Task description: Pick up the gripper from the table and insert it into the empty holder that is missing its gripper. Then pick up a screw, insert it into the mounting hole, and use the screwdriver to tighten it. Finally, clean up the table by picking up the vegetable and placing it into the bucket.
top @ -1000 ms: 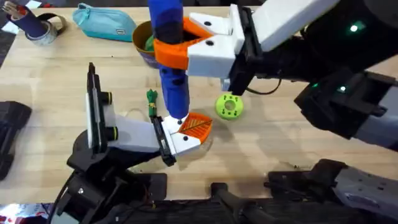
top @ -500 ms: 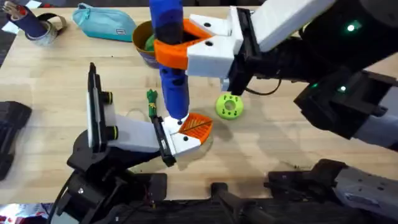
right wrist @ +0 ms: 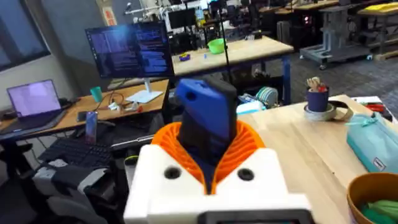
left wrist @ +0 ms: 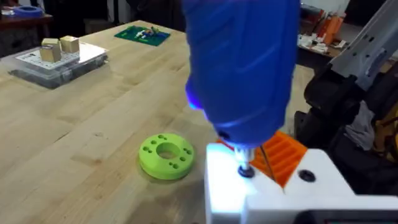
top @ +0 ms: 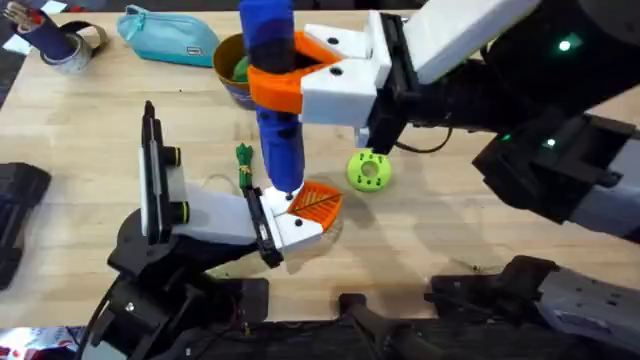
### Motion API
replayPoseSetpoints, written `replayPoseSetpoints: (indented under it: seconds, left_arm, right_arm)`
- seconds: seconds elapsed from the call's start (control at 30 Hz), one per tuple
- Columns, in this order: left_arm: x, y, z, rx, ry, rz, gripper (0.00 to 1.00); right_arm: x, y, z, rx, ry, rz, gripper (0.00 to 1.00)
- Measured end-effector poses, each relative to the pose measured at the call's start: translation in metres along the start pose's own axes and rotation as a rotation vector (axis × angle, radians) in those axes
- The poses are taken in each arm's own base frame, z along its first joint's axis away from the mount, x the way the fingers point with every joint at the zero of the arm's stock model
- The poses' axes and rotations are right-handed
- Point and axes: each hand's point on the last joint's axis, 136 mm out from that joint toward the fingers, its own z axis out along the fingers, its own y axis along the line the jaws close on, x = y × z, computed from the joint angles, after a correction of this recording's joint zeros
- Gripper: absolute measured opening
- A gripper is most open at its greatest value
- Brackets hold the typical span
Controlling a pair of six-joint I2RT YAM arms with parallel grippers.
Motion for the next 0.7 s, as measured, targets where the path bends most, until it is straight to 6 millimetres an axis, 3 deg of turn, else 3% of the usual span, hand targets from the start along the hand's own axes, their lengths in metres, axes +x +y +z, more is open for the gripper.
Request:
replayPoseSetpoints:
  seconds: [0.27,0.43,0.53,0.7]
  left_arm:
    - [0.0,0.0,0.0,-0.001,-0.001,0.004,0.016]
    - [0.0,0.0,0.0,-0.001,-0.001,0.004,0.016]
    - [0.0,0.0,0.0,-0.001,-0.001,0.004,0.016]
    - [0.0,0.0,0.0,-0.001,-0.001,0.004,0.016]
  right_arm:
    - [-0.032,0.014,-0.003,-0.049,-0.121,-0.077,0.024]
    - [-0.035,0.004,-0.006,-0.012,-0.13,-0.053,0.024]
    - [-0.033,-0.015,-0.013,0.053,-0.116,-0.06,0.024]
    - [-0.014,-0.081,-0.048,0.275,-0.014,-0.081,0.024]
